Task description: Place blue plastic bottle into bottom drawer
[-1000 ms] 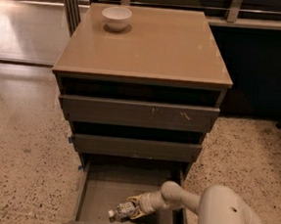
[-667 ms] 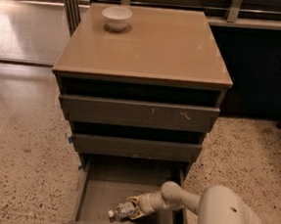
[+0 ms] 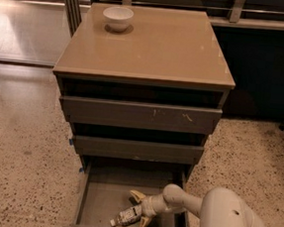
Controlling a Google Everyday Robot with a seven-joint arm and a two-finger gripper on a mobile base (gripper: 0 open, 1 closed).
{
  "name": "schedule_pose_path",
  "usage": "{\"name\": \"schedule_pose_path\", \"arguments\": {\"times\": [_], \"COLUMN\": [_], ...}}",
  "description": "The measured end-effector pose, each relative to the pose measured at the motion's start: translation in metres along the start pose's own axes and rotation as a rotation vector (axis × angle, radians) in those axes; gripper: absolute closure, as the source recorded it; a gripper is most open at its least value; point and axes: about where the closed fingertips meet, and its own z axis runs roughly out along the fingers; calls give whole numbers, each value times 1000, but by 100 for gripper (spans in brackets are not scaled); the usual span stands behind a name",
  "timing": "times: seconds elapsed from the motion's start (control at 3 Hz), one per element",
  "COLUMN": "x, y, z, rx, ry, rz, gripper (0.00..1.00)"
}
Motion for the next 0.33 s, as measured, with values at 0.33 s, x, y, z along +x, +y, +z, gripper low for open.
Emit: {"name": "schedule_pose_path", "arguments": {"times": [0.33], "x": [0], "y": [0], "z": [0], "rx": [0], "ry": [0], "rz": [0], "gripper": [0]}}
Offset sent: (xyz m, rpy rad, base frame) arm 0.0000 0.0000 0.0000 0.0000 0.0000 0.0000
